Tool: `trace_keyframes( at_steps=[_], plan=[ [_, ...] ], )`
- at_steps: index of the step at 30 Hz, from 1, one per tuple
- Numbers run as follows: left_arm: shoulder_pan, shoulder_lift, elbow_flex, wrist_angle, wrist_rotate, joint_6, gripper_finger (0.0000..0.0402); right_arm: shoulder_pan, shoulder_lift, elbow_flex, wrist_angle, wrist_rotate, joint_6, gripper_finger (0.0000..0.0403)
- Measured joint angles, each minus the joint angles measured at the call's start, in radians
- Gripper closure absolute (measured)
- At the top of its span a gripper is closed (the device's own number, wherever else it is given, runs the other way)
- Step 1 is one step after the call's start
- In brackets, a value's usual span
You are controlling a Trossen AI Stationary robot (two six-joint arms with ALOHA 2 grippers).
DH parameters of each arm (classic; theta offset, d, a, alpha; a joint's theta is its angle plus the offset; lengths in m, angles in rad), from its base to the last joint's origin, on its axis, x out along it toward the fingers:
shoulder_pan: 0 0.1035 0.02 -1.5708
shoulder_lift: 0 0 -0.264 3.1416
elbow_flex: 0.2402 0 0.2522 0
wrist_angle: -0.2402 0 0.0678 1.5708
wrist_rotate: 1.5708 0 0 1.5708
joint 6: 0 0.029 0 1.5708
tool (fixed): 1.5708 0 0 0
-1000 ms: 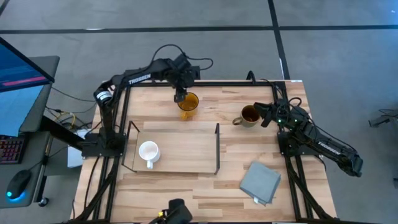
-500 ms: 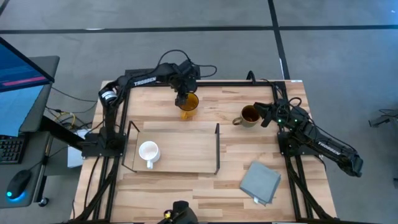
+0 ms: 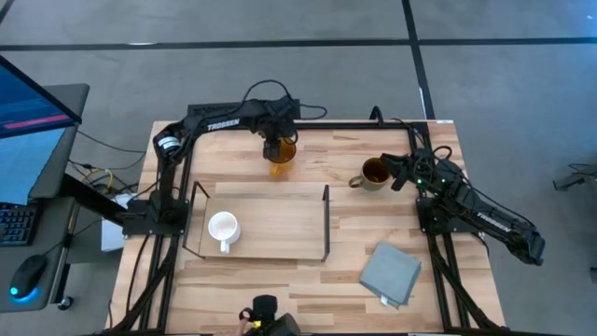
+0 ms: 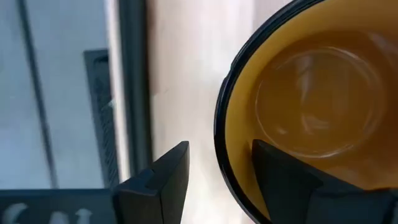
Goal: Stack small to large cups/mugs on shelf
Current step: Put the yellow mug on the shelf
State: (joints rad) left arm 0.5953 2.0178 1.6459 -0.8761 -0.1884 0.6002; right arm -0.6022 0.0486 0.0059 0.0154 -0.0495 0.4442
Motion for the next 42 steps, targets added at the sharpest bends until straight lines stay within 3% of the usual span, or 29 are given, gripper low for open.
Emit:
trace_keyframes(
  at_steps=[4, 11, 22, 30, 35, 42],
  plan=[
    [0.000, 0.000, 0.000, 0.002, 0.002, -0.025, 0.0234, 0.000, 0.000, 0.000, 0.000, 0.001, -0.001, 0.0290],
    [-0.006, -0.001, 0.000, 0.002, 0.126, 0.067, 0.0234, 0.000, 0.000, 0.000, 0.000, 0.001, -0.002, 0.0290],
    [-0.042, -0.001, 0.000, 0.003, 0.126, 0.069, 0.0260, 0.000, 0.000, 0.000, 0.000, 0.001, -0.002, 0.0290],
    [-0.052, 0.043, 0.000, -0.034, 0.124, -0.014, 0.0328, 0.000, 0.000, 0.000, 0.000, 0.000, 0.000, 0.0290],
    [-0.052, 0.038, 0.006, -0.053, 0.186, -0.053, 0.0385, 0.000, 0.010, 0.000, 0.000, -0.001, 0.000, 0.0290],
    [-0.046, 0.044, 0.023, -0.087, 0.208, -0.124, 0.0389, 0.000, 0.010, 0.000, 0.000, -0.001, 0.000, 0.0290]
  ],
)
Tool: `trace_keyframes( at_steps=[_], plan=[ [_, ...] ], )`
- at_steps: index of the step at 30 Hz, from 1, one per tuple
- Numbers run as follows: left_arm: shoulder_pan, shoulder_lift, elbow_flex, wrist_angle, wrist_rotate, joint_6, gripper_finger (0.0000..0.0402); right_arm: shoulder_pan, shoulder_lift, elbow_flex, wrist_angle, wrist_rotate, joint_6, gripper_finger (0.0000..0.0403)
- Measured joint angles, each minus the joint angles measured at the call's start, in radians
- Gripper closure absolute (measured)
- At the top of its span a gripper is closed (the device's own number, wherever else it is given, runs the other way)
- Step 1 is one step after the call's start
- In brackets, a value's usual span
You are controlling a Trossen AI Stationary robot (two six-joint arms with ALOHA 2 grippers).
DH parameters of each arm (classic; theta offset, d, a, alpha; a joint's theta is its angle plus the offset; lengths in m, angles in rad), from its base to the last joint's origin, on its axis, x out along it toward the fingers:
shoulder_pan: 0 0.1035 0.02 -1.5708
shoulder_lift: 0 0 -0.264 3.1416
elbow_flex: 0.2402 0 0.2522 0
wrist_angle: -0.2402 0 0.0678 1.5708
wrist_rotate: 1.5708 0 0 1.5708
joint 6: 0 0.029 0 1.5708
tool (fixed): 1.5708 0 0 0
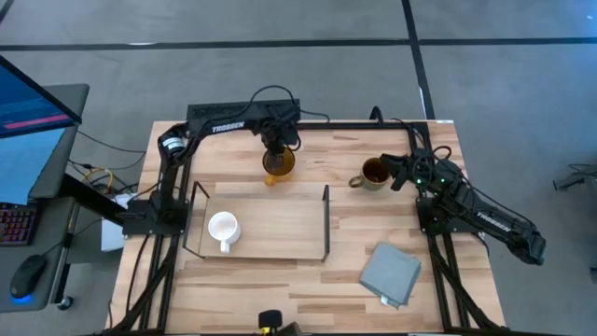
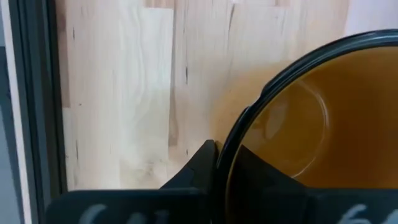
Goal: Stack small to large cups/mugs on shelf
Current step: Put the yellow mug on the shelf
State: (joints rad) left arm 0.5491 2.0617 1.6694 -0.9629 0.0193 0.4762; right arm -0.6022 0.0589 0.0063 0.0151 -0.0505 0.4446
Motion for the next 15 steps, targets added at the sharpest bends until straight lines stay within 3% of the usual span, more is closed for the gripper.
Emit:
trace_keyframes(
  at_steps=[9, 15],
  plan=[
    [0.020, 0.002, -0.001, -0.065, 0.021, -0.160, 0.0390, 0.000, 0.000, 0.000, 0.000, 0.000, 0.000, 0.0290],
    [0.032, 0.000, -0.003, -0.136, 0.062, -0.180, 0.0391, 0.000, 0.000, 0.000, 0.000, 0.000, -0.007, 0.0290]
  ],
)
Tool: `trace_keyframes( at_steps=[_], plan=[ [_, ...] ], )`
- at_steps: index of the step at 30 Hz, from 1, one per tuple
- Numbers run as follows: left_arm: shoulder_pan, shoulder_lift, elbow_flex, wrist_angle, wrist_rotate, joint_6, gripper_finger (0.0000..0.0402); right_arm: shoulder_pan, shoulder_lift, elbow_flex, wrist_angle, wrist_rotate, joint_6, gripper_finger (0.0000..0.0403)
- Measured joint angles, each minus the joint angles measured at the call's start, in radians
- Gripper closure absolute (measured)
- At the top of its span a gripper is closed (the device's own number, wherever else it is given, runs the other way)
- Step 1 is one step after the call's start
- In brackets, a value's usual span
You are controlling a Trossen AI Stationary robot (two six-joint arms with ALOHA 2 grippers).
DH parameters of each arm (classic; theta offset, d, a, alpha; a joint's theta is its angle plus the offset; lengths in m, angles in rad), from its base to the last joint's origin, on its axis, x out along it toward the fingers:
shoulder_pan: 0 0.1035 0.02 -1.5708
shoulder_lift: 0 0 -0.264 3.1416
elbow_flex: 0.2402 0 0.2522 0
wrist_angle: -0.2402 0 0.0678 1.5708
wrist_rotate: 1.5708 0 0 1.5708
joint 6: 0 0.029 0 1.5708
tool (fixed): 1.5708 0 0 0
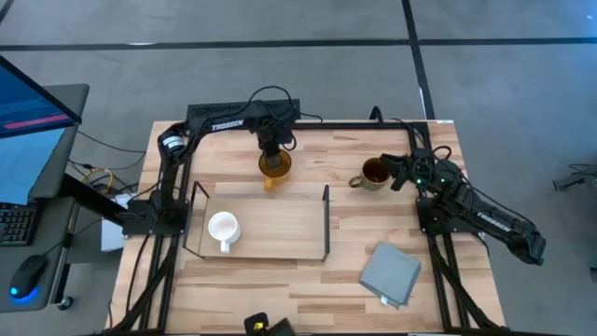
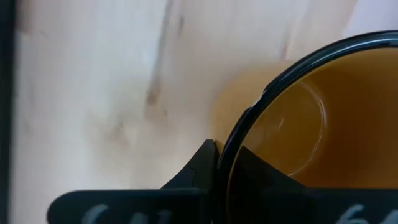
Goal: Stack small to large cups/mugs on shelf
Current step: Put the yellow mug on the shelf
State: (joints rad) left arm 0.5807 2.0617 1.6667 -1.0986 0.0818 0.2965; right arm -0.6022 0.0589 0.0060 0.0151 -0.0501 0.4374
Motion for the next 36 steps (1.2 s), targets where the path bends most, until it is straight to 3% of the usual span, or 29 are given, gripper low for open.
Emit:
trace_keyframes(
  at_steps=[6, 17, 23, 33, 36],
  plan=[
    [0.002, 0.000, 0.043, -0.076, 0.009, -0.010, 0.0392, 0.000, 0.000, 0.000, 0.000, 0.001, -0.001, 0.0290],
    [-0.015, -0.006, 0.280, -0.336, 0.011, -0.085, 0.0393, 0.000, 0.000, 0.000, 0.000, 0.002, -0.003, 0.0290],
    [-0.092, -0.035, 0.381, -0.452, 0.011, -0.175, 0.0393, 0.000, 0.000, 0.000, 0.000, 0.001, -0.003, 0.0290],
    [-0.259, -0.212, 0.387, -0.433, 0.016, -0.425, 0.0393, 0.000, 0.000, 0.000, 0.000, 0.000, -0.003, 0.0290],
    [-0.310, -0.240, 0.387, -0.423, -0.031, -0.513, 0.0393, 0.000, 0.000, 0.000, 0.000, 0.000, -0.003, 0.0290]
  ],
)
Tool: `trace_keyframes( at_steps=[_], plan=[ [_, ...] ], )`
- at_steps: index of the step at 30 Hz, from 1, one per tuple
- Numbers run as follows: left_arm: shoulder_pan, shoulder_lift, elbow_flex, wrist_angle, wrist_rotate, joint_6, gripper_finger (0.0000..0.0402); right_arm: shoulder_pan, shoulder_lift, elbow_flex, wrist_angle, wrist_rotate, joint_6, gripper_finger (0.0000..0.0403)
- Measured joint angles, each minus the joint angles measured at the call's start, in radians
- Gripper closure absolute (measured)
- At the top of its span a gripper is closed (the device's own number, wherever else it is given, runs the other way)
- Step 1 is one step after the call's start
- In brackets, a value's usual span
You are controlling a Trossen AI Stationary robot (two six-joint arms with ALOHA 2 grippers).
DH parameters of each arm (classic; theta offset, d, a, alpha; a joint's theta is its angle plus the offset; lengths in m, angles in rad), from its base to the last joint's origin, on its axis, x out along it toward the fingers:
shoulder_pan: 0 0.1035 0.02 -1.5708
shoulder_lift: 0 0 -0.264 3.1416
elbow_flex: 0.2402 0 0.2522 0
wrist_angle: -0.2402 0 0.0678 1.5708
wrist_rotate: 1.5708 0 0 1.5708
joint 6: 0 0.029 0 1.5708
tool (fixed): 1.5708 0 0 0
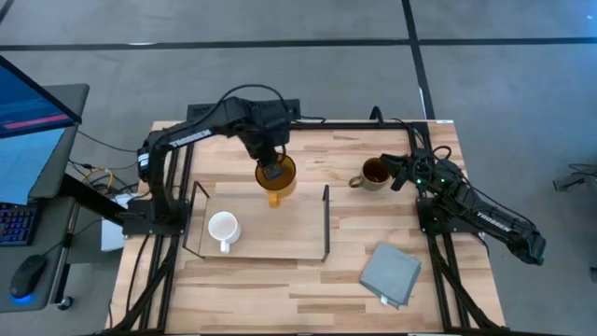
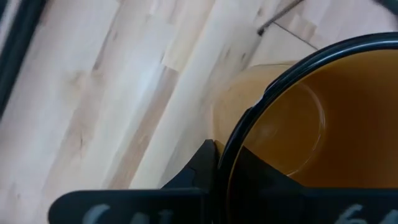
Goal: Stack small to large cups/mugs on shelf
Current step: Put the yellow mug on the shelf
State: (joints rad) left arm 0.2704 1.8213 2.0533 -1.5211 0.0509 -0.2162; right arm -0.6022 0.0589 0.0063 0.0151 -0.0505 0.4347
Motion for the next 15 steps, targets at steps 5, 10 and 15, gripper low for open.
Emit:
trace_keyframes(
  at_steps=[5, 10, 15],
  plan=[
    [-0.093, -0.007, -0.030, -0.017, -0.105, -0.132, 0.0393, 0.000, 0.000, 0.000, 0.000, 0.000, 0.002, 0.0290],
    [-0.181, -0.006, -0.096, -0.004, -0.167, -0.245, 0.0393, 0.000, 0.000, 0.000, 0.000, -0.001, 0.002, 0.0290],
    [-0.232, -0.009, -0.133, 0.006, -0.173, -0.334, 0.0393, 0.000, 0.000, 0.000, 0.000, -0.001, 0.002, 0.0290]
  ],
)
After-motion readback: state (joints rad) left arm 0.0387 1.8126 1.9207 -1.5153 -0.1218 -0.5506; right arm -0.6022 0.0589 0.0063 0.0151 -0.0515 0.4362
